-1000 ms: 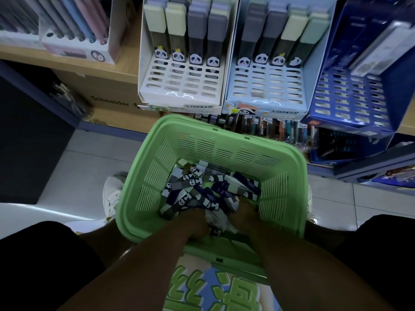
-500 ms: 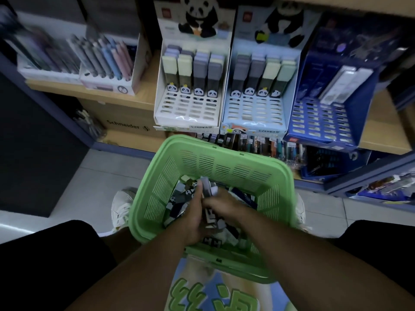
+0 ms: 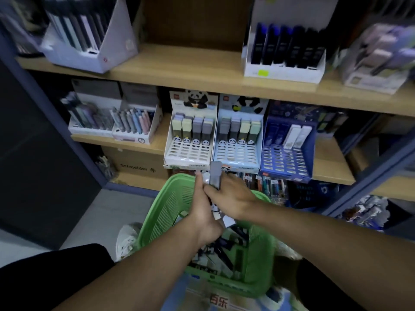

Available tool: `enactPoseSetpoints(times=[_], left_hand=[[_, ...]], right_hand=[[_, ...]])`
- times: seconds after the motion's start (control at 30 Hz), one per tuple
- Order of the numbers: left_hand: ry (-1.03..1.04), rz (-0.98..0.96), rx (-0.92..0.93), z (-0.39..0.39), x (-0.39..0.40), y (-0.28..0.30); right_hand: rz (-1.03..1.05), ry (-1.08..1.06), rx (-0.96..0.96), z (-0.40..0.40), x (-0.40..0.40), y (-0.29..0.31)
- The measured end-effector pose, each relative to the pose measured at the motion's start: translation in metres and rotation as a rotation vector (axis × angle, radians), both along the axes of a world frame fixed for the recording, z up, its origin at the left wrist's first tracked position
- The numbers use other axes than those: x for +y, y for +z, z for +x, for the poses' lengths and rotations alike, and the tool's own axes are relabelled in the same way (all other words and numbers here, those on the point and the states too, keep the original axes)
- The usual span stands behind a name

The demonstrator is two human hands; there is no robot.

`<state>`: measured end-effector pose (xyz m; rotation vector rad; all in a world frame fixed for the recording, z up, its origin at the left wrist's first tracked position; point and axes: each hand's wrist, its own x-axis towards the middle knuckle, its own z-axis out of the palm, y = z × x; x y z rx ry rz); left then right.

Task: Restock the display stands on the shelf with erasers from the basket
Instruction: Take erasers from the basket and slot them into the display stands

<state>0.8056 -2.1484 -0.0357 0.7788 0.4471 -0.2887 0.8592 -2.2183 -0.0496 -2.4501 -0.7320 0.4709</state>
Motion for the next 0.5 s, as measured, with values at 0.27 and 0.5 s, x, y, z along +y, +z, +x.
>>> enactPoseSetpoints(times=[0.27,0.5], left_hand=[[-0.403,0.44,0.095,0.007,0.025,0.048],[-0.125,0.208,0.046,0.043,0.058,0.057]], right_hand=[[0.347,-0.112,0.324,0.015,0.003,0.062],[0.577,-0.186,0.628,0.043,0.014,0.048]])
